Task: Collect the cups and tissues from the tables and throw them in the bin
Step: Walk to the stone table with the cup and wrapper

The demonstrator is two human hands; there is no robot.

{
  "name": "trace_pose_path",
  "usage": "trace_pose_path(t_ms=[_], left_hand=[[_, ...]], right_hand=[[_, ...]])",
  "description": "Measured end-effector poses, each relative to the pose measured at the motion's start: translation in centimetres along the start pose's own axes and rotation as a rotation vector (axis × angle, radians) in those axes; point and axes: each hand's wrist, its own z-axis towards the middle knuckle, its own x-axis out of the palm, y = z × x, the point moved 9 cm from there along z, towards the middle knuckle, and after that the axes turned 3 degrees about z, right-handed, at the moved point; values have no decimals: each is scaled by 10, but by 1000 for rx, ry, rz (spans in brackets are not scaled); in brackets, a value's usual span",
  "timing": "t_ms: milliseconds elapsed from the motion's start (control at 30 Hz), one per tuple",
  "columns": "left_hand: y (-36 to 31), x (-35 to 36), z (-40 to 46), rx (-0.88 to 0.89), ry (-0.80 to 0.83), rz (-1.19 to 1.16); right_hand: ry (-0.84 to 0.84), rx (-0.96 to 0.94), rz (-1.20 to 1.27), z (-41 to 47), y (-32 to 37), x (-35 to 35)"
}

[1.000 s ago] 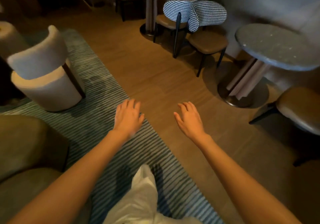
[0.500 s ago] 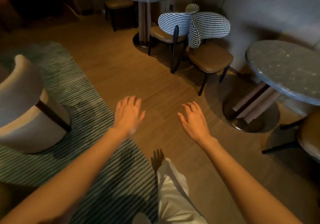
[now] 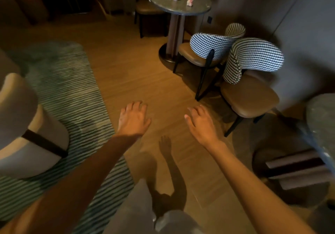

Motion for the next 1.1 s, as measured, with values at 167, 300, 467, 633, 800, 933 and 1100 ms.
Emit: trace_pose_path(t_ms=[167,300,467,633,800,933,1100], left_hand=[[30,7,125,-30,-19,-15],[59,2,228,-17,-62,6],[85,6,341,5,-11,43],[96,15,455,28,6,41],[100,24,592,-2,1,17],[93,21,697,-24,25,-11],[92,16,807,-43,8,-30]], right_hand=[[30,-16,8,124,-7,29],[78,15,48,233,-7,53],[122,43,95,347,-12,71],[121,47,75,462,-34,79],[106,18,84,595,-70,86],[111,49,118,695,-102,80],[161,21,115,800,-126,85]])
